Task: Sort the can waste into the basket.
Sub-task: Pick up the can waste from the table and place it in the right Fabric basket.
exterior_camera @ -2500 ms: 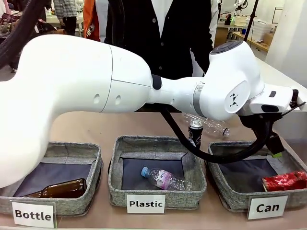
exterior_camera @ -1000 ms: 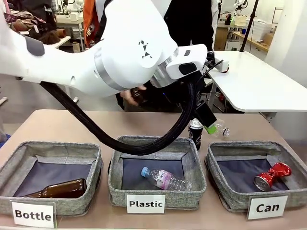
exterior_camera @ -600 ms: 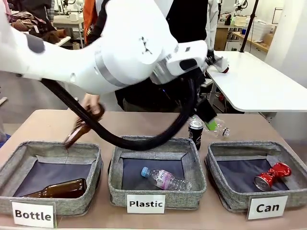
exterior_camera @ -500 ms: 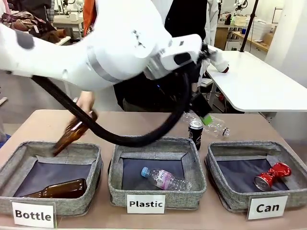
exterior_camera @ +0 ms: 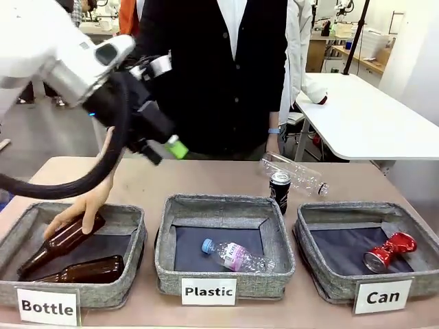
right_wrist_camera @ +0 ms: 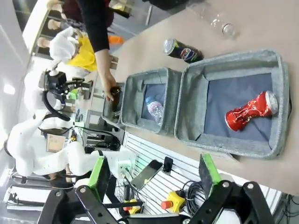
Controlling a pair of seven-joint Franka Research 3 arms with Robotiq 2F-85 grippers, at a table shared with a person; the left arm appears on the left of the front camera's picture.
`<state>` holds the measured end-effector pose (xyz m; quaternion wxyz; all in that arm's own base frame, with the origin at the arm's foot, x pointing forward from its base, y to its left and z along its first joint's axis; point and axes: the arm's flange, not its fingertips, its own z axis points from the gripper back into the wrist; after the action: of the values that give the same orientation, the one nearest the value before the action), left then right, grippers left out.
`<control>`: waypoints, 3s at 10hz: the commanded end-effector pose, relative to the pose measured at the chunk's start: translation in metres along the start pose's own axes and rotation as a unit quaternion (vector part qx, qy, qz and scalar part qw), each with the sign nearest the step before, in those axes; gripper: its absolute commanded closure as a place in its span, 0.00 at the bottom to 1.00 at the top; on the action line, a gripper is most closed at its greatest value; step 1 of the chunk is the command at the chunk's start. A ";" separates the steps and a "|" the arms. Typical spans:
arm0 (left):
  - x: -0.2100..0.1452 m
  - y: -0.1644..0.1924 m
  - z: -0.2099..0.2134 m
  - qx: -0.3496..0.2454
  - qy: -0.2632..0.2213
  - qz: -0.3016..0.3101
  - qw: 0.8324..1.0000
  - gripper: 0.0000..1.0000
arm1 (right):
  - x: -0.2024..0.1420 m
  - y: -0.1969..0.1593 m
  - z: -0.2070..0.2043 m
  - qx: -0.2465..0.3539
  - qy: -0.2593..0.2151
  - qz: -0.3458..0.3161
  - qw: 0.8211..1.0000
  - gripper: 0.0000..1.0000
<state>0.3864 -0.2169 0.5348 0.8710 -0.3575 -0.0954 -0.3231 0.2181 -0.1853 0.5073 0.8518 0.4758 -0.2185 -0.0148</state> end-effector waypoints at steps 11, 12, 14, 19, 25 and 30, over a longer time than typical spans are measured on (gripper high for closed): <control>0.006 0.010 -0.011 -0.118 -0.035 -0.067 0.990 0.00 | 0.003 -0.012 0.006 0.003 0.007 -0.013 1.000 0.00; 0.006 0.009 -0.009 -0.118 -0.034 -0.069 0.990 0.00 | 0.002 -0.013 0.007 0.003 0.006 -0.017 1.000 0.00; -0.013 0.014 0.019 -0.106 -0.068 -0.039 0.991 0.00 | 0.002 -0.014 0.007 0.002 0.010 -0.017 1.000 0.00; -0.150 0.065 0.120 -0.120 -0.210 0.161 0.957 0.00 | 0.005 0.025 -0.089 0.071 0.083 0.011 0.994 0.00; -0.322 0.151 0.114 -0.213 -0.361 0.319 0.850 0.00 | -0.006 0.061 -0.220 0.148 0.102 -0.209 0.961 0.00; -0.296 0.195 0.186 -0.203 -0.353 0.312 0.859 0.00 | 0.049 0.064 -0.197 0.147 0.125 -0.179 0.965 0.00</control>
<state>0.2942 0.1617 0.4383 0.7482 -0.6228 -0.2046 0.1025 0.3301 -0.0016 0.4873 0.7753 0.6255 -0.0217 -0.0850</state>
